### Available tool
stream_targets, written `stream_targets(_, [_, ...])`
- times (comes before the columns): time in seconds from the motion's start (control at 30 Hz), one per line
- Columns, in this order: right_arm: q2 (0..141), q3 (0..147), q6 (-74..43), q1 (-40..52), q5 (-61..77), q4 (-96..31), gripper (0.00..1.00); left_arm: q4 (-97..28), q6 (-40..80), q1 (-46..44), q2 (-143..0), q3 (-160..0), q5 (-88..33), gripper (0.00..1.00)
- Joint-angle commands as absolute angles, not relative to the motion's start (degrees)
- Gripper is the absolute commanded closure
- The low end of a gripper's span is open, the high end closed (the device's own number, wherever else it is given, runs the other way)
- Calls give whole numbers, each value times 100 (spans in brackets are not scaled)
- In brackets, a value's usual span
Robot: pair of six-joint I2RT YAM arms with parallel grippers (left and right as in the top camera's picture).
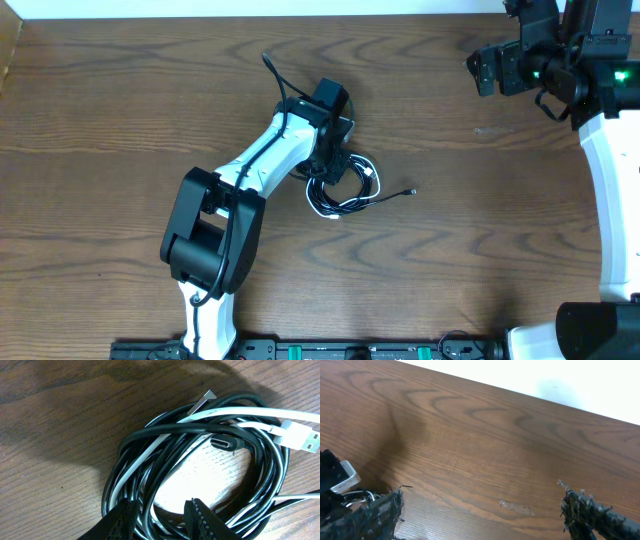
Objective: Untangle cables
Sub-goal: 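Grasp the cable bundle with the left gripper and hold it, then move the right gripper toward the bundle beside the left gripper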
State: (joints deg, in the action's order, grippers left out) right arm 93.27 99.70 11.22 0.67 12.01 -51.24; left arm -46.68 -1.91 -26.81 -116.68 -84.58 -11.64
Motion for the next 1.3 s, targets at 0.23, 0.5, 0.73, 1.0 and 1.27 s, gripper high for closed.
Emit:
stream_targets(0.23, [9301,10071,1186,43,1260,-5129,1,-4681,-213,-2683,-11909,-8444,-1087,64])
stream_targets(0.5, [9301,10071,1188,43,1260,-5124,1,-4659,-237,-2681,-11939,-8444,-1035,64])
stream_targets(0.73, [9301,10071,1186,43,1260,-5122,5,-4659,-252,-2650,-11939,-8444,-779,88])
stream_targets(1.0, [9301,10071,1190,40,1258,-5164,7,-4659,-117,-2578,-11939,-8444,-528,93])
stream_targets(1.27, [9303,9824,1398,49,1837,-5312,13,-4637,-154,-2567,-11893,-8447,-786,93])
